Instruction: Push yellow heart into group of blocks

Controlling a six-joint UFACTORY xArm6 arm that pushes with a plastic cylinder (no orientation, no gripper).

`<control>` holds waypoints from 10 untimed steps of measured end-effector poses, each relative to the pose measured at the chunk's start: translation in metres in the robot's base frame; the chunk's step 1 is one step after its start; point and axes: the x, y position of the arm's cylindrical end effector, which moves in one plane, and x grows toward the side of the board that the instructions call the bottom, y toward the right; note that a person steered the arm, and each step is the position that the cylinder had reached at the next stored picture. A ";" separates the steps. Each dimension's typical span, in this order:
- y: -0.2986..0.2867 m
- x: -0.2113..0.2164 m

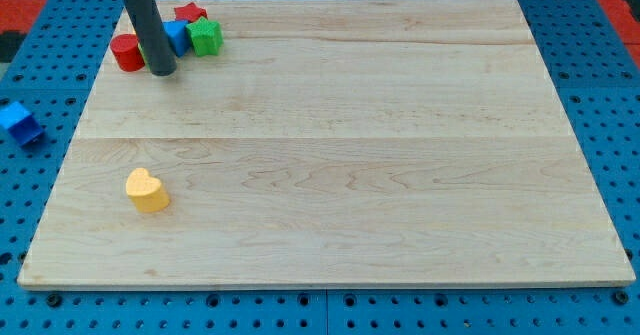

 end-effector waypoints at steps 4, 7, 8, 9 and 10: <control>0.094 0.187; 0.044 0.256; 0.024 0.227; -0.006 0.216; -0.009 0.201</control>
